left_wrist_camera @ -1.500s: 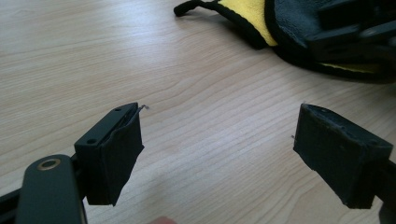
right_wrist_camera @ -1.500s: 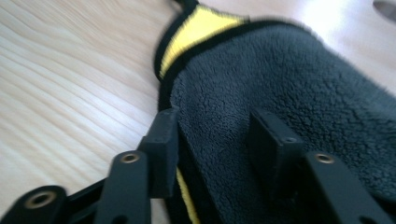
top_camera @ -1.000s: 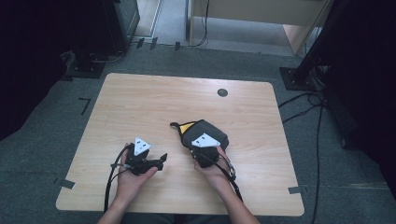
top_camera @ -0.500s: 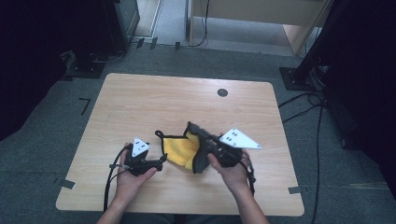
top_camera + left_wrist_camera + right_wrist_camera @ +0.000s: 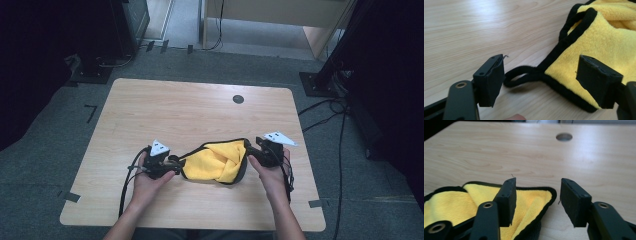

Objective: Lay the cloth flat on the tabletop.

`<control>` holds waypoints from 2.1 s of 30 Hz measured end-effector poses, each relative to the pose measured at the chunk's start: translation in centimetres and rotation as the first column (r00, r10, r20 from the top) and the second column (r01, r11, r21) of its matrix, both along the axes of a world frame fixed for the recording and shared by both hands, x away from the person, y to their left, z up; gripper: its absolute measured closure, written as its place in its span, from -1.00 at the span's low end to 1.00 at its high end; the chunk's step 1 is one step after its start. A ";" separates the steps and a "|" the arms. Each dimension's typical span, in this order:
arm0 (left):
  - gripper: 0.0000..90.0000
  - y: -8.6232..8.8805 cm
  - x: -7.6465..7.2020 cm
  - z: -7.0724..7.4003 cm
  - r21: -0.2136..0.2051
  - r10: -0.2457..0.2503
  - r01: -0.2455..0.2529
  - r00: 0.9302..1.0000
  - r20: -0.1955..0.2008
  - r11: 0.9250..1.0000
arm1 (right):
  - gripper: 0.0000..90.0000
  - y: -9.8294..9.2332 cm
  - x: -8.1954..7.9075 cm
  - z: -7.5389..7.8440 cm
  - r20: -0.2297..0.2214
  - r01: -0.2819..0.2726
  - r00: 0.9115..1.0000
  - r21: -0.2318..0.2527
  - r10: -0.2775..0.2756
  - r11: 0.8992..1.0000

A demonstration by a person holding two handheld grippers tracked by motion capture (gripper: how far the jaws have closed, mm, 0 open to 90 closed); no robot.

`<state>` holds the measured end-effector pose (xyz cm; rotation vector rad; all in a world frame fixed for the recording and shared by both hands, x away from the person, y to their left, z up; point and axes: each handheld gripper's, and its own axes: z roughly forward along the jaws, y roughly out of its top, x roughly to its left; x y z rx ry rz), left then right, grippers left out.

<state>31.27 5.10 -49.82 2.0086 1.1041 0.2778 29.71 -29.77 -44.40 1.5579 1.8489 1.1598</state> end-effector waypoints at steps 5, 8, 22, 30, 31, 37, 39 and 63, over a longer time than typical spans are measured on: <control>-0.26 -1.4 0.5 -0.8 0.053 -0.048 0.050 0.998 -0.031 0.997 | -0.14 -0.3 2.9 -3.3 -0.189 0.085 0.980 0.084 -0.068 0.993; 0.07 -2.0 0.0 -1.2 0.113 -0.068 0.068 0.998 -0.010 0.991 | 0.18 0.1 3.9 -4.8 -0.263 0.056 0.965 0.127 -0.021 0.990; 0.91 7.7 -2.2 5.0 -0.025 0.078 -0.075 0.977 0.197 0.997 | 0.97 -2.8 -0.9 1.4 0.132 0.102 0.985 0.105 -0.115 0.989; 0.92 14.0 -3.6 8.7 -0.155 0.206 -0.168 0.939 0.276 0.973 | 0.97 -5.4 -3.8 4.6 0.273 0.116 0.949 0.171 -0.160 0.979; 0.92 14.0 -3.9 8.9 -0.154 0.192 -0.152 0.937 0.293 0.976 | 0.97 -5.1 -4.1 4.8 0.298 0.101 0.944 0.144 -0.140 0.984; 0.91 14.5 -5.0 10.2 -0.178 0.082 -0.023 0.939 0.335 0.984 | 0.97 -4.4 -5.4 5.9 0.318 0.048 0.944 0.143 -0.092 0.989; 0.91 14.6 -4.9 10.4 -0.166 0.059 -0.002 0.940 0.337 0.986 | 0.96 -4.6 -5.4 6.2 0.314 0.032 0.946 0.155 -0.080 0.987; 0.24 4.4 0.0 2.4 0.011 0.013 -0.014 0.993 0.114 1.000 | 0.29 -4.4 1.4 -1.4 0.037 0.157 0.987 0.041 -0.158 0.987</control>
